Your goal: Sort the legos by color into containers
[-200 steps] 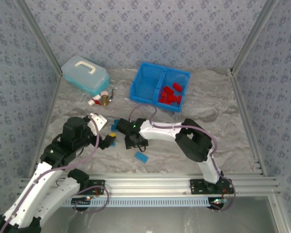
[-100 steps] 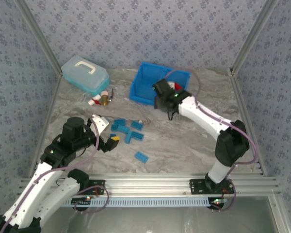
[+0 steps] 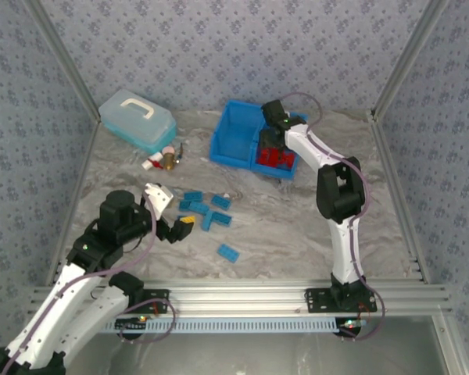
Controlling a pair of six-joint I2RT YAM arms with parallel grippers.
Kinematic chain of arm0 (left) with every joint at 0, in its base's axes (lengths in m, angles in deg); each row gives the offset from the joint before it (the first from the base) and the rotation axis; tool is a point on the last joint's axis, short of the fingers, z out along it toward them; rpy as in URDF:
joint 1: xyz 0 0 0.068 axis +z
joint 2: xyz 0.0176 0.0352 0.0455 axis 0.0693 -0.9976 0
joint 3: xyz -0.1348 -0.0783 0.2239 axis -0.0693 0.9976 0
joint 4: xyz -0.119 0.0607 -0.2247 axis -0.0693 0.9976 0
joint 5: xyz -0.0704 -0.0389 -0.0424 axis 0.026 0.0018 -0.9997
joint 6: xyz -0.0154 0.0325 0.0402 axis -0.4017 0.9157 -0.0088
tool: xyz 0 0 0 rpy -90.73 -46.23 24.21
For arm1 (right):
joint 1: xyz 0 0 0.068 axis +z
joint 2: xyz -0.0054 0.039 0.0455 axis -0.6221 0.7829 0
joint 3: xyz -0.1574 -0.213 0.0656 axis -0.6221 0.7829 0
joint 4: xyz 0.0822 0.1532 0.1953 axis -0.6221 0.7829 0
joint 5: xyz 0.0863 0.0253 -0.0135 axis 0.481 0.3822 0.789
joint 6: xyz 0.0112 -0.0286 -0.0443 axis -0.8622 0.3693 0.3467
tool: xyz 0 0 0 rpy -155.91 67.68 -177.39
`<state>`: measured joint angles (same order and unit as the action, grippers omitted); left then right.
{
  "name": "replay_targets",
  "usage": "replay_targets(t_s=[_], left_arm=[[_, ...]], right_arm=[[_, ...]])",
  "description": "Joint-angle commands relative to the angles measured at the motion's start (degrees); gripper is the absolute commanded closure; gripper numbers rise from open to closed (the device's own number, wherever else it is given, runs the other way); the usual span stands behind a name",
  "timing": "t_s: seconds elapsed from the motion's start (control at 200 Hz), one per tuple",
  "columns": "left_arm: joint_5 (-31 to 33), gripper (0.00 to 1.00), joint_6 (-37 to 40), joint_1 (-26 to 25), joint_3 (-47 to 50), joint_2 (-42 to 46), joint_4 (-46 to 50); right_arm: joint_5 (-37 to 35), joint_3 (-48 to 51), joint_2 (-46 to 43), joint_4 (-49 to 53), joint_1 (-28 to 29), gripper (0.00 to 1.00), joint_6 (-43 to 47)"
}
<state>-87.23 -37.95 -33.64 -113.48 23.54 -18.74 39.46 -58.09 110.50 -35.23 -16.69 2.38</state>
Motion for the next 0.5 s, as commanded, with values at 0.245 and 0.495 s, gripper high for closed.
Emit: replay_targets(t_s=[0.245,0.495], left_arm=[[1.9,0.01,9.5,-21.7,-10.4,-13.6,15.6],[1.0,0.01,28.7,-30.9,-14.3,-33.1,20.9]], right_arm=[[5.6,-1.4,-11.6,3.7,0.7,0.06,2.5],[11.8,19.4,-34.4,-2.9,6.6,0.04,3.9]])
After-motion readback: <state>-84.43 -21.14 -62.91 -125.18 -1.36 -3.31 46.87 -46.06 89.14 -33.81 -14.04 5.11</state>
